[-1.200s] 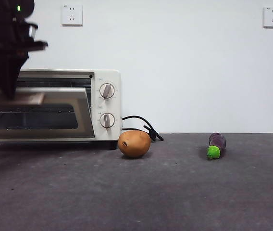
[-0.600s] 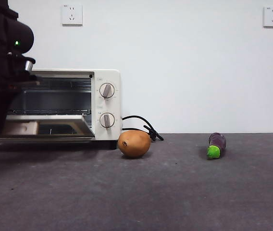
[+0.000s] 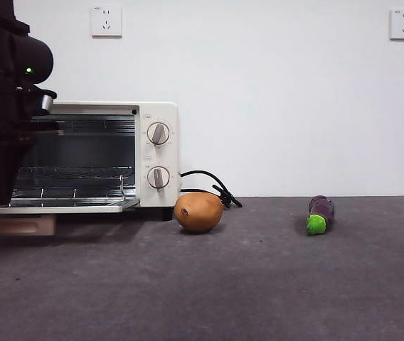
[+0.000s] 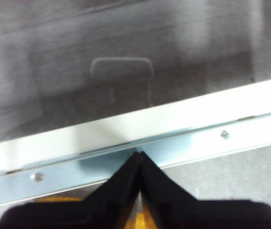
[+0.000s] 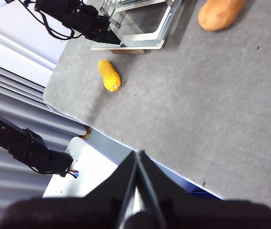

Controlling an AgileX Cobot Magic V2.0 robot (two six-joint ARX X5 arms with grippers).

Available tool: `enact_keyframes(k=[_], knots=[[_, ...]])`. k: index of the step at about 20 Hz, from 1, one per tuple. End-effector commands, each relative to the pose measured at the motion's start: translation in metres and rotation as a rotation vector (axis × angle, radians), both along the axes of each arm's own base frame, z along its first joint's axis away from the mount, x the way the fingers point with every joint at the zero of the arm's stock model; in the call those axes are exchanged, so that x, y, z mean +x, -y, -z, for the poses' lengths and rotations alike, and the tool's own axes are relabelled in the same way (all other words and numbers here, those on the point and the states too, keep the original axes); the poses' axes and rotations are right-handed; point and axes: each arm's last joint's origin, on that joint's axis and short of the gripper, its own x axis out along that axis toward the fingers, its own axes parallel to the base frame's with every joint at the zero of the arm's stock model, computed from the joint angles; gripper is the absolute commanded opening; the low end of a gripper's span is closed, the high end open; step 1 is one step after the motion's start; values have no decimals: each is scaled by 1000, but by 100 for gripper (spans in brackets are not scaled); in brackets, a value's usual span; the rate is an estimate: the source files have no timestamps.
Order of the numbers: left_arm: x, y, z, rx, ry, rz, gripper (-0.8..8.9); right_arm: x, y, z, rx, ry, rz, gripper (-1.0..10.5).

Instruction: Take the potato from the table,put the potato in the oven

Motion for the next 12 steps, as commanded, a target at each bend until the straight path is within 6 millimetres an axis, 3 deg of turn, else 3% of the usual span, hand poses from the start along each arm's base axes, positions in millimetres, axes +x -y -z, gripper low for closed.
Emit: enact_keyframes(k=[1, 3, 6, 9, 12], knots=[[-3, 7, -4, -7, 15, 46, -5, 1, 0, -2, -5, 46, -21, 1], [-10, 12, -20, -44, 75, 76, -5, 7, -3, -7, 81, 63, -71, 1], [-30, 18, -62, -90, 238, 113, -5, 28, -9, -20, 304, 114, -238, 3], [-67, 16, -114, -124, 425, 137, -5, 56, -27, -31, 372, 111, -229, 97], [-116, 5, -157, -147, 586, 145, -5, 75, -60, -31, 385, 127, -253, 240]])
